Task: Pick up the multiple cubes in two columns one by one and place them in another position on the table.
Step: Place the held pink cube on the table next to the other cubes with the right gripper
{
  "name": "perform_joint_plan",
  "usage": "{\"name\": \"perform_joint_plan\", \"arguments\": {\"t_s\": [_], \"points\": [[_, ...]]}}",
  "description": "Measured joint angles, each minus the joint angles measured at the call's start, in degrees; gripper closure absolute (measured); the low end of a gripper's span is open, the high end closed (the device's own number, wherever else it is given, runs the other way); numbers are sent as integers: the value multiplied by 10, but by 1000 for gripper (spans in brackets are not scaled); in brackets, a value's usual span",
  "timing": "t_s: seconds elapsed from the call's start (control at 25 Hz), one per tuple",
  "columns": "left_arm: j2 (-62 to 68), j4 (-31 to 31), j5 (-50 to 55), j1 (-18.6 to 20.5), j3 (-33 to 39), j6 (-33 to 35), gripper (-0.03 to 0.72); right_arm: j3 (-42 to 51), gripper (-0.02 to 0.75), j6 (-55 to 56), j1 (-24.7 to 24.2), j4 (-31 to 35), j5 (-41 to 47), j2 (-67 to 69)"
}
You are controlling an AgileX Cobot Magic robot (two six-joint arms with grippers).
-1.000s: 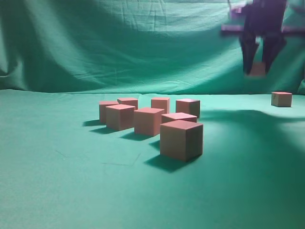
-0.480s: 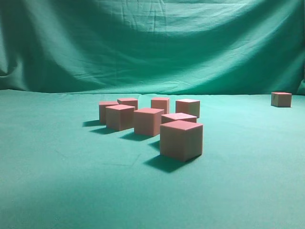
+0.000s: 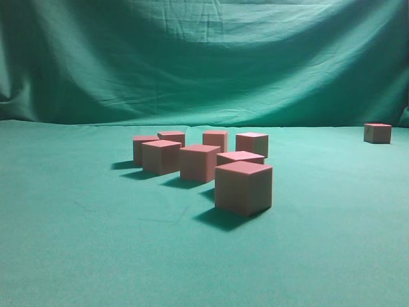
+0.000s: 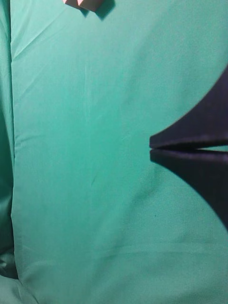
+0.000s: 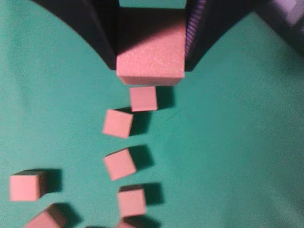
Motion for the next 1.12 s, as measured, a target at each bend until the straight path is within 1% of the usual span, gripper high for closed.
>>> {"name": "perform_joint_plan", "arguments": {"t_s": [0.16, 0.28, 0.56, 0.72, 1.0, 1.12], "points": [[0, 0, 0, 0, 0, 0, 688, 74, 485, -35, 76, 0, -69, 0], [0, 0, 0, 0, 0, 0, 688, 96, 485, -49, 105, 0, -104, 6], [0, 0, 0, 0, 0, 0, 688, 96, 485, -85, 111, -42, -126, 96], [0, 0, 0, 0, 0, 0, 688, 96, 485, -120, 111, -53, -136, 151], [0, 0, 0, 0, 0, 0, 688, 96, 485, -145, 111, -59, -234, 167], [0, 0, 0, 0, 0, 0, 688, 96, 485, -152, 111, -75, -255, 167]]}}
